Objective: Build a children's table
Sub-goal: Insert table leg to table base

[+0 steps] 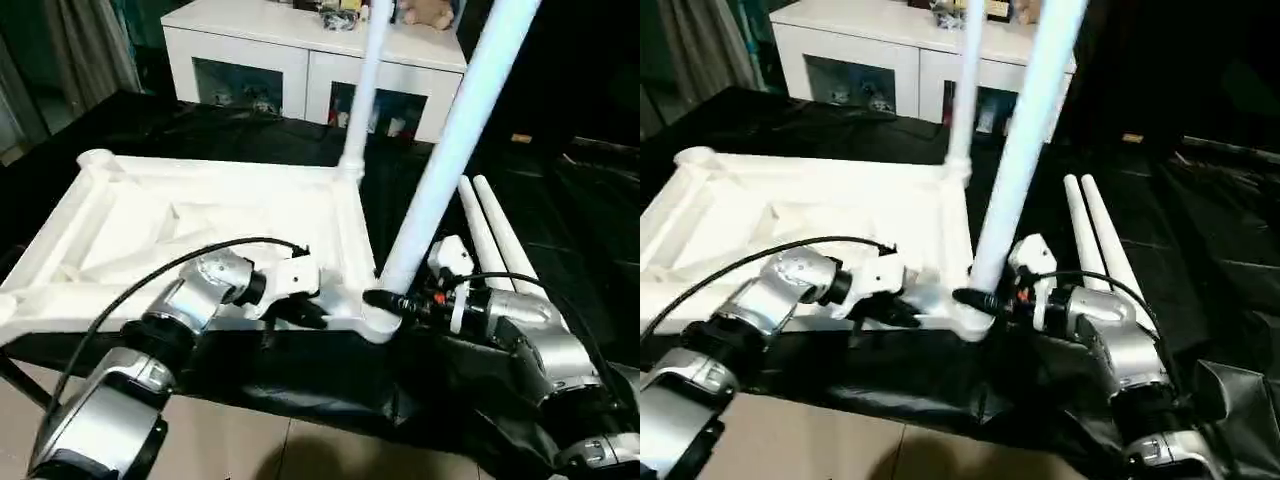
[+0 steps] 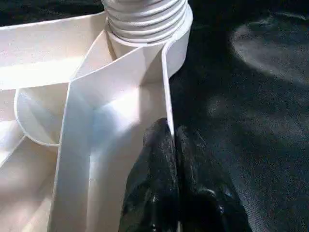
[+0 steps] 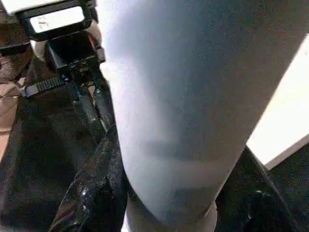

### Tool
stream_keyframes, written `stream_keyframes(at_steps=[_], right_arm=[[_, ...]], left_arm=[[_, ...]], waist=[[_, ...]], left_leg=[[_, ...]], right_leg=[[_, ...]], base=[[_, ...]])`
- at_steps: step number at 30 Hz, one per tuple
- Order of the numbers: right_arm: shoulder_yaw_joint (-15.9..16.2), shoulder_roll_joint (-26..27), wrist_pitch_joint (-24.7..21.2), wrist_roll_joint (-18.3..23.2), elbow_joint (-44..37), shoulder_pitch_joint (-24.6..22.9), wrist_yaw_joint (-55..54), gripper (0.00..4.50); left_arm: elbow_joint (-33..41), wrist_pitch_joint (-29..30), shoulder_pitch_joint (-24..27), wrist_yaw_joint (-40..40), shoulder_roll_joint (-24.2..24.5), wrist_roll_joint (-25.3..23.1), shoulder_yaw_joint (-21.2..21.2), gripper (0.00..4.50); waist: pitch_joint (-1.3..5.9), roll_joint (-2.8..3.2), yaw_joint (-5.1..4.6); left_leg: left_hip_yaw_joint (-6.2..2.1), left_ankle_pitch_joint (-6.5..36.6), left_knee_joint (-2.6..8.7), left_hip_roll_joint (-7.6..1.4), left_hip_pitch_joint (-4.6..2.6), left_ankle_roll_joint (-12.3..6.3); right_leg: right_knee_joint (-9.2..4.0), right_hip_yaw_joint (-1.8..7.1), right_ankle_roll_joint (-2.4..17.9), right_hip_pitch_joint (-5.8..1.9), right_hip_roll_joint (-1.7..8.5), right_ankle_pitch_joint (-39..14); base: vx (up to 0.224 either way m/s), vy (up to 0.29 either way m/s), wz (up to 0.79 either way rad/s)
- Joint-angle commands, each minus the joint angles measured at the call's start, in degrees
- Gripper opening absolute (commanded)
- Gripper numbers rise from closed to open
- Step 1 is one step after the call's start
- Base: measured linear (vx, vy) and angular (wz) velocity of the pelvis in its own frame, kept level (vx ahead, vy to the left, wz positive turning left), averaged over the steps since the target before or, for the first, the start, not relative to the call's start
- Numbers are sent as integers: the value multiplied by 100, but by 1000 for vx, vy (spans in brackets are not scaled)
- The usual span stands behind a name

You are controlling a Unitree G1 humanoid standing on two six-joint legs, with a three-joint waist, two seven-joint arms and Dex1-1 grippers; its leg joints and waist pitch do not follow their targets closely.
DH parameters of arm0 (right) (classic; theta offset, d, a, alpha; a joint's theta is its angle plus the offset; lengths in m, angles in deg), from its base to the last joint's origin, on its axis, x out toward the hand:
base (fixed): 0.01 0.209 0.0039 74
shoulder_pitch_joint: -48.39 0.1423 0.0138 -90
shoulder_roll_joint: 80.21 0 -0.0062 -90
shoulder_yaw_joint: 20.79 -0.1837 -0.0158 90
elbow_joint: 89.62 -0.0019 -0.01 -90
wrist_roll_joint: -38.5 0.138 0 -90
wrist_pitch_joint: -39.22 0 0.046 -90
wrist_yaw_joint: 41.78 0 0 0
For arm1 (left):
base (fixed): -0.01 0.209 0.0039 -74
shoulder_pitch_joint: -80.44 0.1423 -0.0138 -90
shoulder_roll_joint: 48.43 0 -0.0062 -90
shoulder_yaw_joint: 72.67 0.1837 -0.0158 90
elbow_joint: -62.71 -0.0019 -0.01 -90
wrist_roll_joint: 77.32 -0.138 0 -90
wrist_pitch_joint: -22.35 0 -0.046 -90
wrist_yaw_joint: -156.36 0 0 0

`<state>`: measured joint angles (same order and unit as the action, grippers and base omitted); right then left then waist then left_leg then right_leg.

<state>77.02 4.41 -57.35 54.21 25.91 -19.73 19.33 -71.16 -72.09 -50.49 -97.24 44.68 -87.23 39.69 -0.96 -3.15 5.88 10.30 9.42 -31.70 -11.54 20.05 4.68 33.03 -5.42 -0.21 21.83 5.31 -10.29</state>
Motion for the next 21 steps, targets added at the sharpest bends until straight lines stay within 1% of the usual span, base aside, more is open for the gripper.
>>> stream_keyframes(at_steps=[1, 2, 4, 5, 9, 10, 12, 14, 15, 16, 17, 18, 19, 20, 21], right_arm=[[324, -95, -234, -265, 343, -310, 201, 187], [332, -98, -200, -253, 288, -374, 277, 187], [333, -99, -199, -252, 282, -382, 286, 187], [350, -100, -199, -227, 249, -427, 362, 187], [394, -120, -215, -206, 186, -486, 435, 187], [435, -133, -243, -185, 123, -550, 506, 187], [467, -135, -241, -188, 78, -598, 536, 187], [478, -124, -222, -203, 67, -623, 521, 187], [448, -89, -183, -237, 104, -626, 447, 187], [448, -89, -183, -237, 104, -626, 447, 187], [288, 43, -15, -372, 354, -548, 0, 187], [278, 50, -5, -380, 368, -544, -25, 187], [165, 131, 56, -445, 525, -482, -323, 187], [29, 229, 97, -508, 728, -386, -727, 187], [29, 229, 97, -508, 728, -386, -727, 187]], left_arm=[[-207, -87, 55, -213, 101, -386, 334, 0], [-273, -406, 10, -357, 124, -290, 311, 0], [-280, -438, 5, -374, 127, -278, 308, 0], [-288, -530, -5, -427, 149, -250, 310, 0], [-277, -565, -10, -522, 178, -206, 317, 0], [-274, -616, -15, -649, 225, -177, 346, 0], [-294, -685, -26, -781, 267, -150, 373, 0], [-348, -738, -58, -776, 297, -186, 398, 0], [-468, -727, -119, -614, 280, -259, 383, 0], [-468, -727, -119, -614, 280, -259, 383, 0], [-693, -484, -244, -111, 182, -375, 281, 0], [-704, -467, -250, -85, 175, -379, 274, 0], [-766, -317, -292, 83, 110, -357, 192, 0], [-767, -50, -315, 181, 29, -270, 88, 0], [-767, -50, -315, 181, 29, -270, 88, 0]], waist=[[166, 69, -6], [163, 60, -3], [167, 65, 7], [164, 77, 11], [164, 77, 33], [165, 91, 39], [162, 88, 44], [160, 105, 45], [156, 111, 39], [157, 107, 42], [162, 103, 37], [155, 90, 31], [140, 91, 28], [124, 89, 11], [102, 90, -10]], left_leg=[[-92, 2382, 436, -249, -53, -16], [-93, 2409, 435, -248, -52, -19], [-97, 2402, 441, -252, -48, -21], [-98, 2419, 445, -259, -59, -6], [-90, 2419, 446, -259, -57, 1], [-93, 2436, 450, -261, -63, 11], [-93, 2457, 454, -265, -63, 21], [-92, 2511, 457, -263, -65, 37], [-94, 2530, 456, -255, -63, 47], [-95, 2557, 455, -257, -75, 58], [-101, 2571, 456, -262, -77, 85], [-97, 2589, 453, -256, -83, 91], [-104, 2701, 452, -249, -103, 119], [-112, 2832, 445, -235, -119, 128], [-136, 2949, 450, -234, -122, 150]], right_leg=[[-444, 299, 1012, -138, 385, -1973], [-455, 299, 1003, -134, 390, -2016], [-449, 303, 973, -142, 392, -2027], [-441, 304, 991, -133, 391, -1993], [-435, 306, 1016, -139, 386, -1914], [-433, 306, 1025, -137, 390, -1926], [-434, 308, 1016, -136, 389, -1938], [-442, 307, 1013, -131, 383, -1954], [-443, 307, 999, -128, 382, -1996], [-454, 307, 990, -124, 389, -2046], [-445, 309, 985, -119, 395, -2080], [-458, 309, 979, -103, 395, -2128], [-485, 305, 949, -84, 406, -2344], [-520, 293, 875, -63, 413, -2689], [-557, 277, 767, -54, 432, -3090]], base=[[0, 0, 0], [0, 0, 0], [0, 0, 0], [0, 0, 0], [0, 0, 0], [0, 0, 0], [0, 0, 0], [0, 0, 0], [0, 0, 0], [0, 0, 0], [0, 0, 0], [0, 0, 0], [0, 0, 0], [0, 0, 0], [0, 0, 0]])
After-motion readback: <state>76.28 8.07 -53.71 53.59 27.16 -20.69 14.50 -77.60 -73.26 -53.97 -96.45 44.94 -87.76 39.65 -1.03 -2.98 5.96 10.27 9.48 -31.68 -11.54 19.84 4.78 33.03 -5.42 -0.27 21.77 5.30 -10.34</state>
